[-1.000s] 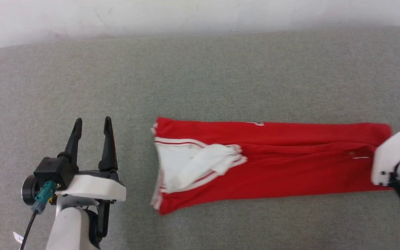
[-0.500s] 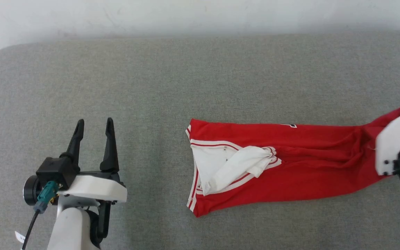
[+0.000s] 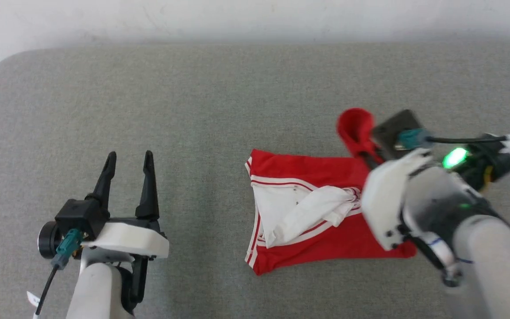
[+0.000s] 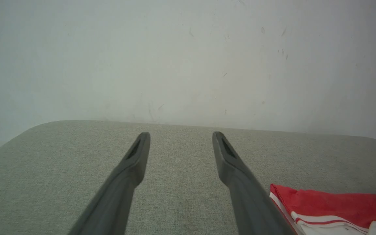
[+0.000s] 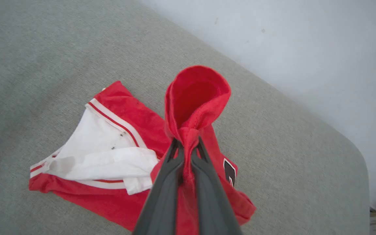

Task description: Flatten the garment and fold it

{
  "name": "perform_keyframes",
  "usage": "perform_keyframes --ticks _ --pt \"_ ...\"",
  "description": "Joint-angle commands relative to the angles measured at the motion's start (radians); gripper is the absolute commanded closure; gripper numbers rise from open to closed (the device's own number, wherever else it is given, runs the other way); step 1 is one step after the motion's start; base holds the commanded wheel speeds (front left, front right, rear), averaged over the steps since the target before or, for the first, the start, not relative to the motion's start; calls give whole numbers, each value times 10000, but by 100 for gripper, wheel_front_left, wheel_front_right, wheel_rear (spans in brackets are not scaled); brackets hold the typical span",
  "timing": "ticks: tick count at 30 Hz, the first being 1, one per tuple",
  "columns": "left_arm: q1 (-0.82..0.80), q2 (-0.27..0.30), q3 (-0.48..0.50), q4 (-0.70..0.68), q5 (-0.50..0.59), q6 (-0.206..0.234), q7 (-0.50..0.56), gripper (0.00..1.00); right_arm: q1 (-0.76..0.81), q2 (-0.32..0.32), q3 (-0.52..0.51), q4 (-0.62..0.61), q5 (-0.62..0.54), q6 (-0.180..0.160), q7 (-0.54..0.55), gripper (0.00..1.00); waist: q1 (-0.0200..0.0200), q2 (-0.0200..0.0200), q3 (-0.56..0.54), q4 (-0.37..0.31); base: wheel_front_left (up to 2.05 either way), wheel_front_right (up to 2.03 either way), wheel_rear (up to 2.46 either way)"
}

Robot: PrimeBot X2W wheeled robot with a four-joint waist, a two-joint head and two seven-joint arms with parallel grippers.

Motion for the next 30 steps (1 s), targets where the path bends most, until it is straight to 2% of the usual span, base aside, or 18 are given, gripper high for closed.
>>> perform_keyframes --ticks 1,8,19,20,21,25,30 --pt "-230 -45 -32 18 16 -46 -45 0 -186 85 115 59 52 -21 -62 100 1 0 130 133 0 0 0" --pt "-489 -67 -164 93 -13 -102 -45 0 -928 894 1529 1896 206 -21 -773 100 1 0 550 490 0 0 0" --pt "-786 -88 -379 207 -91 -96 -45 0 -1575 1461 2328 5389 863 -21 -2144 99 1 0 1001 695 0 0 0" --pt "-796 -88 -389 228 -101 -96 -45 0 -1598 1470 2434 5590 1032 -21 -2201 58 1 0 993 690 0 0 0" --pt "-797 -89 -392 251 -109 -92 -45 0 -1584 1475 2529 5721 1320 -21 -2224 0 1 0 968 671 0 0 0" --pt "-714 -91 -353 337 -109 -76 -45 0 -1639 1481 2751 5642 2236 -21 -2667 0 1 0 766 501 0 0 0" --pt "-569 -91 -288 391 -105 -88 -45 0 -1449 1483 2137 4530 3348 -21 -4749 0 1 0 403 271 0 0 0"
